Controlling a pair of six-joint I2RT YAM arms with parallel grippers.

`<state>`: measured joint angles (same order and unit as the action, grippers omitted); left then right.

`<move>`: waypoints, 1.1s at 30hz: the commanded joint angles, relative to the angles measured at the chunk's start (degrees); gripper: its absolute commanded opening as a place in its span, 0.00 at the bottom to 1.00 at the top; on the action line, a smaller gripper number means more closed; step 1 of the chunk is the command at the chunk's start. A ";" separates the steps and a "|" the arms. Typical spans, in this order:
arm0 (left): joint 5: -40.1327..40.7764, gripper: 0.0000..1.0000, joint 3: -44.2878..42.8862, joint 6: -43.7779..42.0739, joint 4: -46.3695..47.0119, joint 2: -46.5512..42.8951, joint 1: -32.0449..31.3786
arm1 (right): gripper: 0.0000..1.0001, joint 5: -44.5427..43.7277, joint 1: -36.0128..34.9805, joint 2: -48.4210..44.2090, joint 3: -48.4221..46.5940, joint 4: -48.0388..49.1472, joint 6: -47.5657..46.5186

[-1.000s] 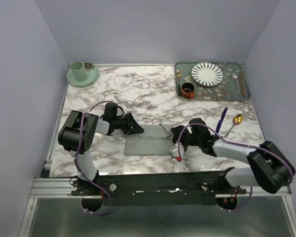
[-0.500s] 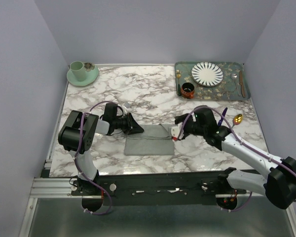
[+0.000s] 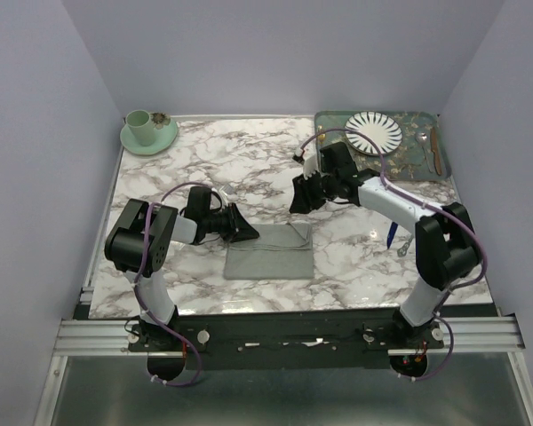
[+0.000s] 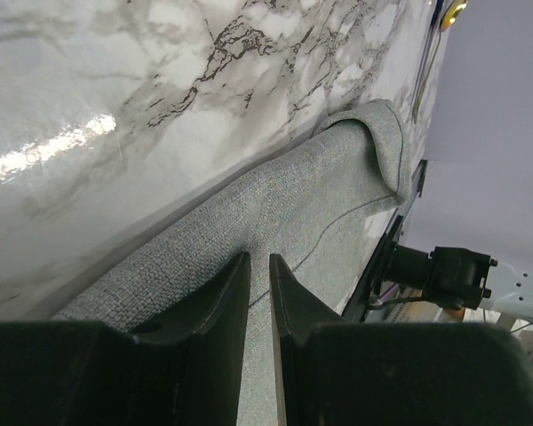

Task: Fold the napkin into a case and place the utensils inside
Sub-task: Smooth out the 2/3-rectangle-folded napkin at the center of the board.

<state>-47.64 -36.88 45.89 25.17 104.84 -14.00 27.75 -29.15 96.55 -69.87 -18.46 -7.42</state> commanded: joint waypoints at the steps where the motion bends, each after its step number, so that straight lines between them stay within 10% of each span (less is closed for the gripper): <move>1: 4.48 0.29 2.17 -1.50 -3.20 -0.07 -0.59 | 0.45 10.39 4.18 6.36 2.80 0.16 20.23; 33: 5.36 0.26 3.66 -0.62 -2.23 -1.74 -0.33 | 0.43 19.88 6.91 6.45 7.02 2.02 25.96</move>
<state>-46.52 -34.68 46.33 25.71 103.04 -14.11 44.80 -21.69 100.51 -63.94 -15.75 13.47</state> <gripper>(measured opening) 0.263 0.425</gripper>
